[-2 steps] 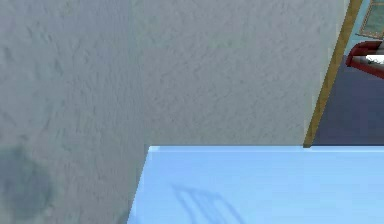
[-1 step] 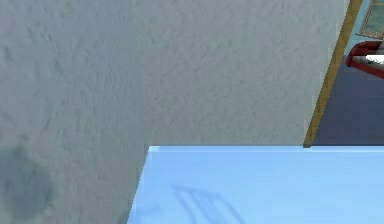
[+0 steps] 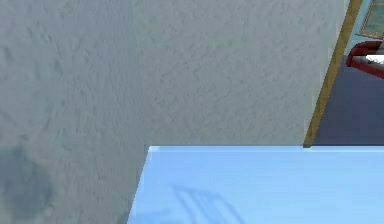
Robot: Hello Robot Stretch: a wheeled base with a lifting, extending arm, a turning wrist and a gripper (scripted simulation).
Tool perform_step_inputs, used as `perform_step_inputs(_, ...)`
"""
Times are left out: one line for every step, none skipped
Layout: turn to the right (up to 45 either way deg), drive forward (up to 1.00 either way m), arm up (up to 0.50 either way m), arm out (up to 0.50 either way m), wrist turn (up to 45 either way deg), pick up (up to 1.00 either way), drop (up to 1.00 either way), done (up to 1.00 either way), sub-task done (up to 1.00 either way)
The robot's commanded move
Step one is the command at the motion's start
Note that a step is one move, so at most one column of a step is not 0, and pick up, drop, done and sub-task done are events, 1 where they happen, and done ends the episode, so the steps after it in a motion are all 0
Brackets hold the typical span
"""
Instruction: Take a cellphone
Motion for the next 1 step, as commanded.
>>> perform_step_inputs(0.0, 0.00, 0.00, 0.00, 39.0, 0.00, 0.00, 0.00, 0.00)
